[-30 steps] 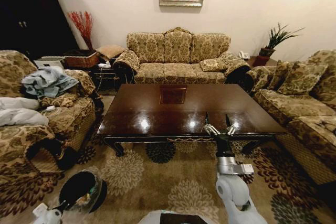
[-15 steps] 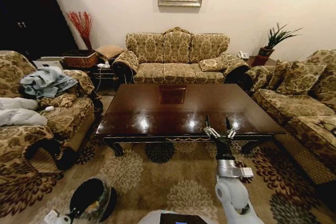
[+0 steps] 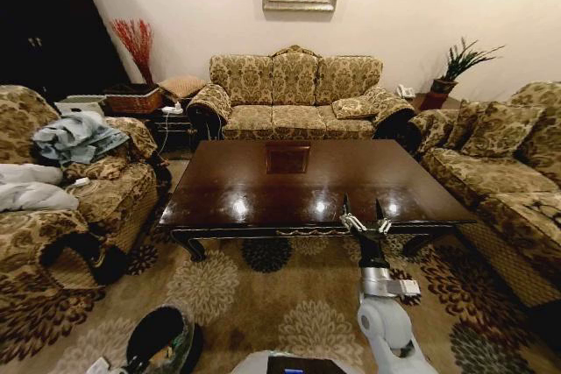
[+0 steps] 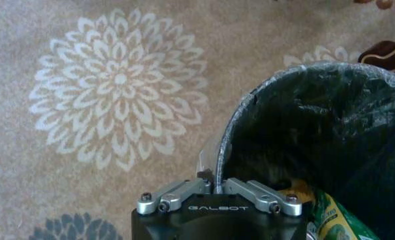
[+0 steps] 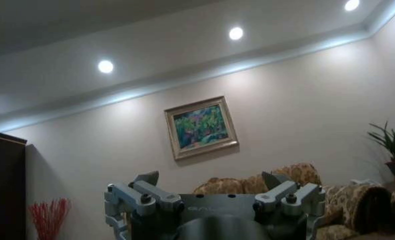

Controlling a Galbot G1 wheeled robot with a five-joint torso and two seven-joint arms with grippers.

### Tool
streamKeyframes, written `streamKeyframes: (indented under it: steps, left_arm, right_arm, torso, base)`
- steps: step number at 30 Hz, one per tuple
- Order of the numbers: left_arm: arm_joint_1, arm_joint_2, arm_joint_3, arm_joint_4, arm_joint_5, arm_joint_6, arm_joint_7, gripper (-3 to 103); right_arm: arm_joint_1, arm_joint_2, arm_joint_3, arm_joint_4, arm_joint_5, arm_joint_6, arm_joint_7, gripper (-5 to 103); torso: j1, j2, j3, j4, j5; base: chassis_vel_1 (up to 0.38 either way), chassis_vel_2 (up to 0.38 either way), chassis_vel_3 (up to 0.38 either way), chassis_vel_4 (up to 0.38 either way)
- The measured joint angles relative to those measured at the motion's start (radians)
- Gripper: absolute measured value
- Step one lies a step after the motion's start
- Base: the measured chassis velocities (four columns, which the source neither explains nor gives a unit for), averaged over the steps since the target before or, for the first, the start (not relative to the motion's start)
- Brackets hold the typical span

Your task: Move to the front of the table and place the trash on the table into the trash bin.

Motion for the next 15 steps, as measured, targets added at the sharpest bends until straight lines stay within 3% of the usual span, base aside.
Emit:
streamKeyframes:
  steps: [8,15]
  left_arm:
    - [-0.010,-0.013,0.002,0.024,0.007,-0.023,-0.005,0]
    - [-0.027,-0.020,0.007,0.080,0.014,-0.081,-0.021,0]
  right_arm:
    - [0.010,0.001,-0.013,-0.005,-0.003,-0.009,-0.001,100]
    - [0.010,-0.003,-0.013,-0.017,0.000,0.035,-0.022,100]
  torso:
    - [0.000,0.000,0.000,0.0002,0.0000]
    - [0.000,0.000,0.000,0.0002,0.0001]
  base:
    - [-0.086,-0.095,0.103,0.101]
    - [-0.185,-0.185,0.196,0.192]
